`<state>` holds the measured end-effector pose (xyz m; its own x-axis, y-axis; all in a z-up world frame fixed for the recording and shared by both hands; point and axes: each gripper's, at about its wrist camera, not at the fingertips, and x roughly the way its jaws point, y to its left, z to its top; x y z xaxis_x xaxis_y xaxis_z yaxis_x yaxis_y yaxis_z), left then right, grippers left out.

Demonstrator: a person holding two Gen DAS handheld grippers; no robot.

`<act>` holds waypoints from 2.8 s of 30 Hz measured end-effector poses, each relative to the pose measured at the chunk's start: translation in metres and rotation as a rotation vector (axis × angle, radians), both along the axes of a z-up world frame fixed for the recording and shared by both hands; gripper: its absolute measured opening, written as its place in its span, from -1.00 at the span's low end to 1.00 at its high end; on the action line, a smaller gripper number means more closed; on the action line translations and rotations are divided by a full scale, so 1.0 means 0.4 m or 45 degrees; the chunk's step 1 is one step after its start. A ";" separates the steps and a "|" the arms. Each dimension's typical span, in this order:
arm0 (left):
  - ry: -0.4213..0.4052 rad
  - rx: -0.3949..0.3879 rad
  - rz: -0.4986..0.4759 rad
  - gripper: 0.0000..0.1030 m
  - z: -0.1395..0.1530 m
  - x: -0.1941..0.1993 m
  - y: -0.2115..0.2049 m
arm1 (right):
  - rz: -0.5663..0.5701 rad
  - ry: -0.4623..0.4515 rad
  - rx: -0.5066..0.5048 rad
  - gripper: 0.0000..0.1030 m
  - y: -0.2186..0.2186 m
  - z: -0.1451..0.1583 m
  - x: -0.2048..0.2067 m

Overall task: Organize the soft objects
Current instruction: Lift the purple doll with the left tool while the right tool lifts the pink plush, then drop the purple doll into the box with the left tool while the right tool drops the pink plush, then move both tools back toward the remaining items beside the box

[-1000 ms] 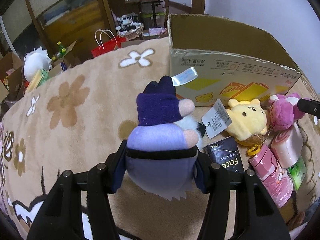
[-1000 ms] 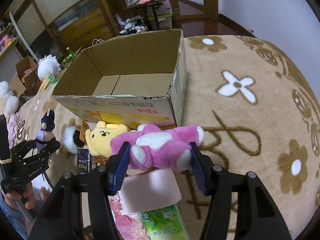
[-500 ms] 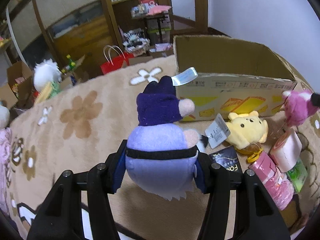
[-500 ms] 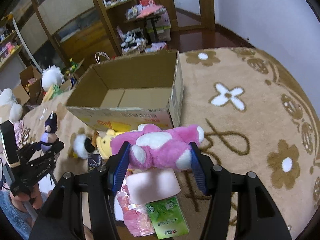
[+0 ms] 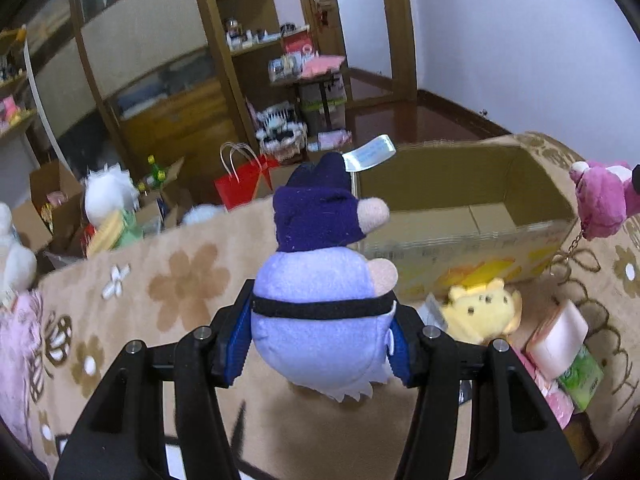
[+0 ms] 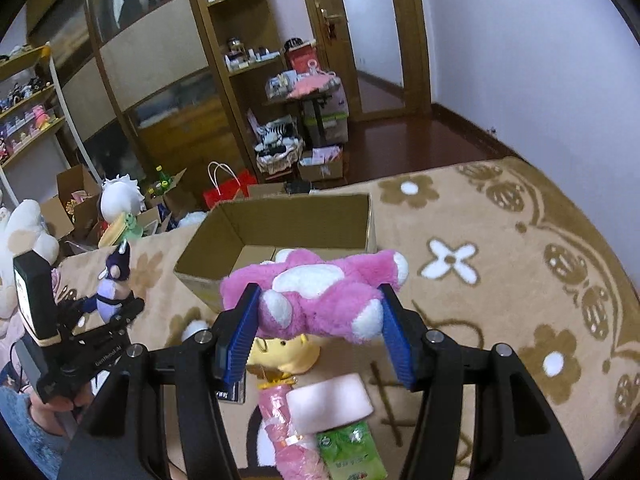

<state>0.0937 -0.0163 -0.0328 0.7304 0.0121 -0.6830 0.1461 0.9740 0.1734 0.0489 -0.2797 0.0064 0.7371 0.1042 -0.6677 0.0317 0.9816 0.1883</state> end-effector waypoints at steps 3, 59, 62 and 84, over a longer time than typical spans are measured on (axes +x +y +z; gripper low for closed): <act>-0.032 -0.025 0.003 0.08 0.040 0.024 -0.002 | 0.006 -0.032 -0.012 0.18 -0.010 0.020 0.008; -0.058 -0.029 -0.146 0.92 -0.010 0.191 -0.135 | 0.115 0.052 -0.111 0.91 0.027 -0.085 0.207; -0.067 -0.031 -0.141 0.95 0.010 0.167 -0.117 | 0.081 0.013 -0.123 1.00 0.026 -0.059 0.183; 0.155 -0.068 -0.078 0.98 0.001 -0.007 -0.024 | 0.002 0.096 -0.101 1.00 0.037 -0.031 0.031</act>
<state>0.0911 -0.0257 -0.0323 0.6402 -0.0685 -0.7651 0.2223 0.9699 0.0991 0.0615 -0.2651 -0.0060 0.6846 0.0500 -0.7272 0.0416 0.9933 0.1075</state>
